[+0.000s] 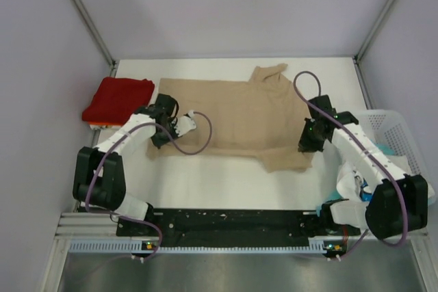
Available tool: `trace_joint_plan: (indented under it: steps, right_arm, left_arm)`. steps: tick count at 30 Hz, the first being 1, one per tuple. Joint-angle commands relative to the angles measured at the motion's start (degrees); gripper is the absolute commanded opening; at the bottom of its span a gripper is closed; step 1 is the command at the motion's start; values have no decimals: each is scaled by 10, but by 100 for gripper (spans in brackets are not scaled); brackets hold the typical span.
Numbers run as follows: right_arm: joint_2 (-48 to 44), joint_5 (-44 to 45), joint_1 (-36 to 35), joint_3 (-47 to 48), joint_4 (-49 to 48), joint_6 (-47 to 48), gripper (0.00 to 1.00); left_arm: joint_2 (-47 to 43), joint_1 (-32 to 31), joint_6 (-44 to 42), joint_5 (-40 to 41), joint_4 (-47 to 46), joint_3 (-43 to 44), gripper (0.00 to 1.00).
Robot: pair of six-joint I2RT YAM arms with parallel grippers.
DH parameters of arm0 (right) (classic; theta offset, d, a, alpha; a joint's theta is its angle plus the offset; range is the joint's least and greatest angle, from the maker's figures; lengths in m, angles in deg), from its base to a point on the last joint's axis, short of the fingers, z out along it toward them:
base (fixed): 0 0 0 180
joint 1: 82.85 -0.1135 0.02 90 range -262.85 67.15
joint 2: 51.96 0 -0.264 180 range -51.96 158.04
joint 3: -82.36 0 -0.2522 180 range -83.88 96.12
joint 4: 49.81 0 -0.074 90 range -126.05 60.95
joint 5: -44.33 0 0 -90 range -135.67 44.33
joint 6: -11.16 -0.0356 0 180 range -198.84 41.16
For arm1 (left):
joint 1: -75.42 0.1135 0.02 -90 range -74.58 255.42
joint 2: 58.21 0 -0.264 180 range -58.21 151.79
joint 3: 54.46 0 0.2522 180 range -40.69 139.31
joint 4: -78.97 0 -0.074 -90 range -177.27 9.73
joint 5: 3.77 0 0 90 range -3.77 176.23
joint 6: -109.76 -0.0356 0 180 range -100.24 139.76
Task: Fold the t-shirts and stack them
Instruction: Fold the flattened tshirt in 1/3 of the way
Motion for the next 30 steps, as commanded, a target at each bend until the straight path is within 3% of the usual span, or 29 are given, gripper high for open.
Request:
trace_joint_plan:
  steps: [1,12,27,30]
  right_arm:
    - [80,54,16,90,-88,62,0]
    - [262,85,16,234,-93,145,0]
    - [343,140,16,299,-90,200,0]
    - [347,154,16,298,-90,203,0]
  left_arm:
    - [56,6,42,53,-87,91,0]
    - [162,6,50,129,-145,160,0]
    - [208,5,56,134,-172,174,0]
    - [228,3,70,160,-187,203,14]
